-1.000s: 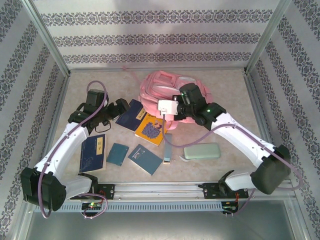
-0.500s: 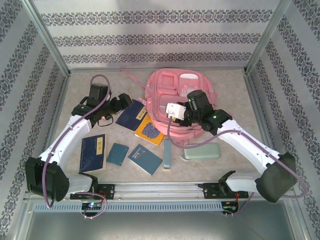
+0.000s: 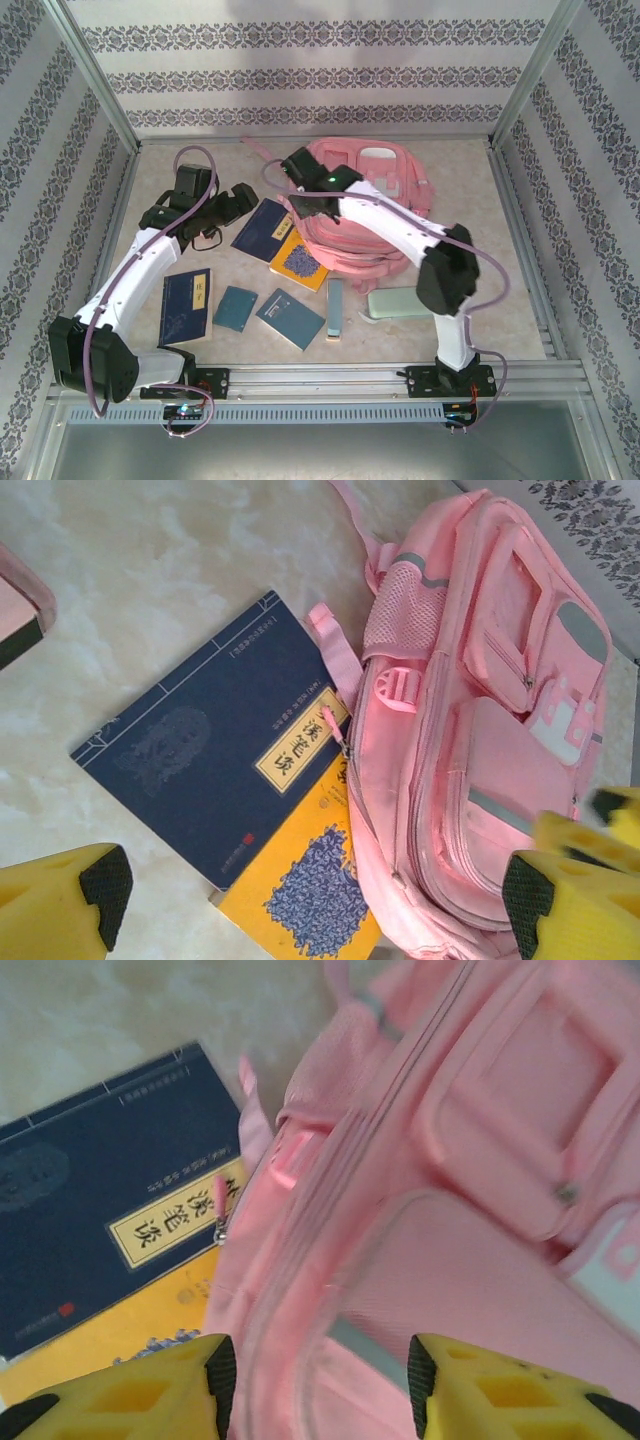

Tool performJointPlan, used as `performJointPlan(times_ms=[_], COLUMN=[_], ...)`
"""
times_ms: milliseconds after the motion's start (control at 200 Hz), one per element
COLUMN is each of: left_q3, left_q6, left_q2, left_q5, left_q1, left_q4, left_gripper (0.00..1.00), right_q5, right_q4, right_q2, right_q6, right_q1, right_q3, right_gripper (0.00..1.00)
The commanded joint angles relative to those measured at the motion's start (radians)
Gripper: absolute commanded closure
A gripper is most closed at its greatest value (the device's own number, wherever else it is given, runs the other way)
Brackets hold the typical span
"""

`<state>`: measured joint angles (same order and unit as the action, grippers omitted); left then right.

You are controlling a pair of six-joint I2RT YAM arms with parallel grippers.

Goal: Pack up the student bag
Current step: Unzip the student bag at the center of the table.

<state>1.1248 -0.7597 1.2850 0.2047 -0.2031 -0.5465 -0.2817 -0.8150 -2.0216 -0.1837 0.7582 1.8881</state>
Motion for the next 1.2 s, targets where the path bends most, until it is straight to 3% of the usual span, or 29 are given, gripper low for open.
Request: performJointPlan(times_ms=[0, 160, 610, 804, 959, 1089, 1194], left_q3=[0.005, -0.009, -0.026, -0.028, -0.033, -0.036, -0.036], left_q6=[0.007, 0.006, -0.008, -0.008, -0.01, -0.009, 0.026], left_q2=[-0.015, -0.016, -0.001, 0.001, 0.007, 0.006, 0.001], left_q5=[-0.015, -0.007, 0.018, 0.015, 0.013, 0.014, 0.038], left_q1=[0.019, 0.033, 0.045, 0.047, 0.048, 0.049, 0.048], left_q4=[-0.027, -0.023, -0.001, -0.001, 0.005, 0.011, 0.047], left_gripper=[0.03, 0.03, 0.04, 0.04, 0.04, 0.05, 0.08], right_q5=[-0.102, -0.185, -0.164, -0.175, -0.145, -0.097, -0.05], right_q4=[-0.228, -0.366, -0.328, -0.301, -0.257, -0.212, -0.157], right_q2=[-0.097, -0.222, -0.292, -0.298, -0.292, -0.261, -0.17], right_q6=[-0.251, -0.33, -0.301, -0.294, -0.261, -0.227, -0.138], right_q1=[0.012, 0.014, 0.003, -0.012, -0.028, -0.047, -0.06], right_q3=[0.154, 0.296, 0.242, 0.187, 0.139, 0.098, 0.06], right_gripper=[0.46, 0.48, 0.49, 0.54, 0.68, 1.0, 1.0])
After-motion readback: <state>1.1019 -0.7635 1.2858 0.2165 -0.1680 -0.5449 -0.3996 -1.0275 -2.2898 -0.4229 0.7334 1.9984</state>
